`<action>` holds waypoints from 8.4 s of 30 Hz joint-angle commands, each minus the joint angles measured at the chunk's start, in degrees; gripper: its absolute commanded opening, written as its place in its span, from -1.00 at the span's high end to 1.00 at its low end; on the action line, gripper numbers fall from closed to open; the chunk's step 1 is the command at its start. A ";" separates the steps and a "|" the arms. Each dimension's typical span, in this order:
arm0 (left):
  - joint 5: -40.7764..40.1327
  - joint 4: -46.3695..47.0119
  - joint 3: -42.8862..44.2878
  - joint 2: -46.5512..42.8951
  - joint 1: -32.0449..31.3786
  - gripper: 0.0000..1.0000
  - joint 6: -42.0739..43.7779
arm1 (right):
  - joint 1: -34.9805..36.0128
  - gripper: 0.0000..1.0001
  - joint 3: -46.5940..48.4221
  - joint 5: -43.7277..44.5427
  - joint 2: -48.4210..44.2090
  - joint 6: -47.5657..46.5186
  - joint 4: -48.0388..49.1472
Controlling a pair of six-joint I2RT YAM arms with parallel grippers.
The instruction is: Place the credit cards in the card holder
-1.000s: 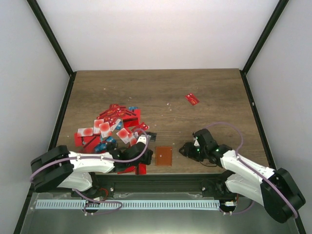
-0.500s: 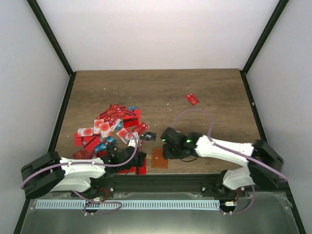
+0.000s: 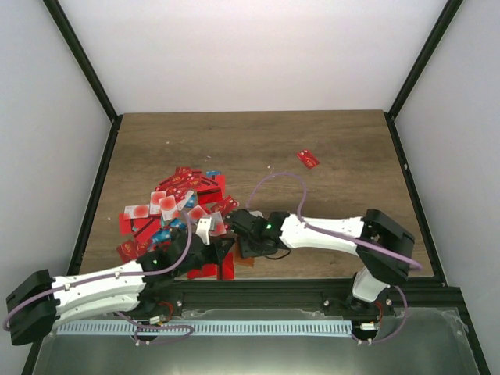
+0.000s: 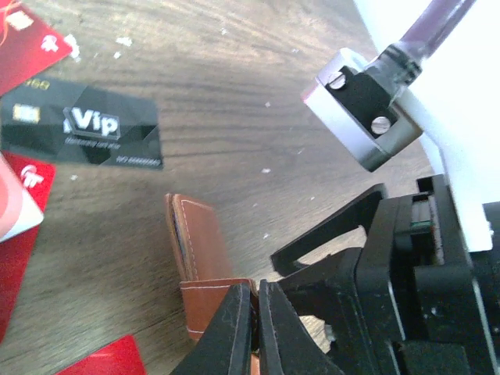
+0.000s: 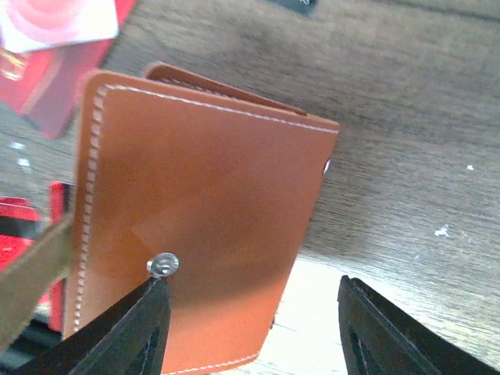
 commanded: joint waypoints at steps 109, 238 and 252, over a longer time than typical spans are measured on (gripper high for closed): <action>13.55 11.84 18.80 26.99 11.59 0.92 -7.83 | -37.09 0.02 -34.03 -24.05 -31.71 -1.95 28.10; 19.94 2.01 10.48 36.06 11.79 0.06 1.41 | -22.63 0.31 -13.93 -21.03 7.24 -7.36 34.84; 10.44 -7.15 13.96 19.67 10.00 0.02 6.80 | -21.34 0.20 -13.53 -19.07 3.28 -9.31 30.69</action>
